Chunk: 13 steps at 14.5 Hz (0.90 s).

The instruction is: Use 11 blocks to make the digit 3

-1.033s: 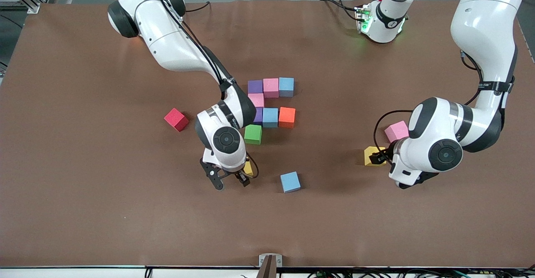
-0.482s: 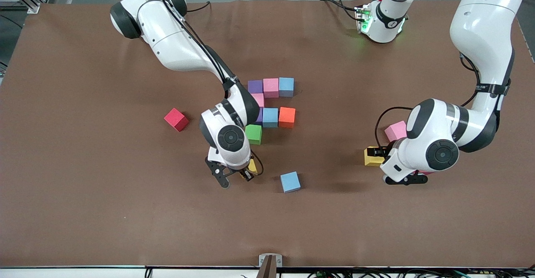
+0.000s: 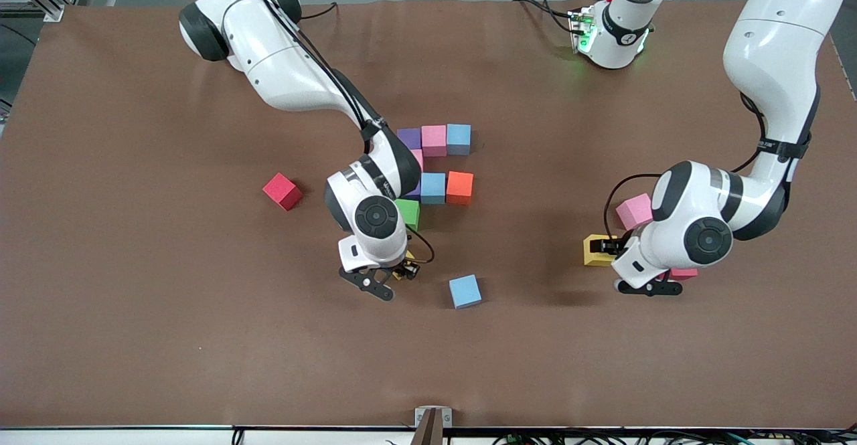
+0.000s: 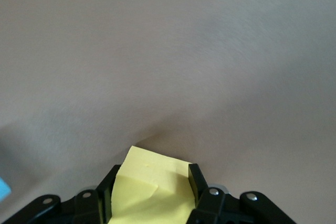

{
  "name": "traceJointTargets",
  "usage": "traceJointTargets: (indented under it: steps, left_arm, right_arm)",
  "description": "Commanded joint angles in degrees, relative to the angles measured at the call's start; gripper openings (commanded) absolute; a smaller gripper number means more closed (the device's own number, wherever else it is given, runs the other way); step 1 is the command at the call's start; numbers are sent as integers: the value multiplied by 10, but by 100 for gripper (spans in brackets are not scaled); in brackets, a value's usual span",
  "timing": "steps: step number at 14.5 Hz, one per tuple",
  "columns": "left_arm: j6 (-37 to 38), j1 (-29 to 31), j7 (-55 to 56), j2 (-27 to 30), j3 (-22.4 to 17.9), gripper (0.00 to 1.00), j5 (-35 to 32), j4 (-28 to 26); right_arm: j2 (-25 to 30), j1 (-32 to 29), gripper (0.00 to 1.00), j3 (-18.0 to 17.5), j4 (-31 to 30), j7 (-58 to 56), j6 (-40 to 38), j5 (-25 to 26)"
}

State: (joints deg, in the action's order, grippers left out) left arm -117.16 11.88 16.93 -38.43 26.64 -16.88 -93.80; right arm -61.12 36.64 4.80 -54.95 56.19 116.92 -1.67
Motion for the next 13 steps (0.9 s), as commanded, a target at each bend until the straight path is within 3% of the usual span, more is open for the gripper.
traceJointTargets:
  steps: [1,5,7,13]
  left_arm:
    - [-22,3,-2,-7,5,99,-18,-10]
    - [-22,-4,-2,-13,5,99,-17,-9]
    - [-23,-3,-2,-22,4,94,-17,-9]
    - [-23,-1,-1,-31,4,87,-17,-9]
  right_arm:
    - [11,-2,1,-1,-1,-119,-10,-5]
    - [21,3,1,-1,-21,-267,-10,-3]
    - [22,3,1,-1,-29,-330,-11,-3]
    - [29,3,1,-9,-60,-352,-2,-11]
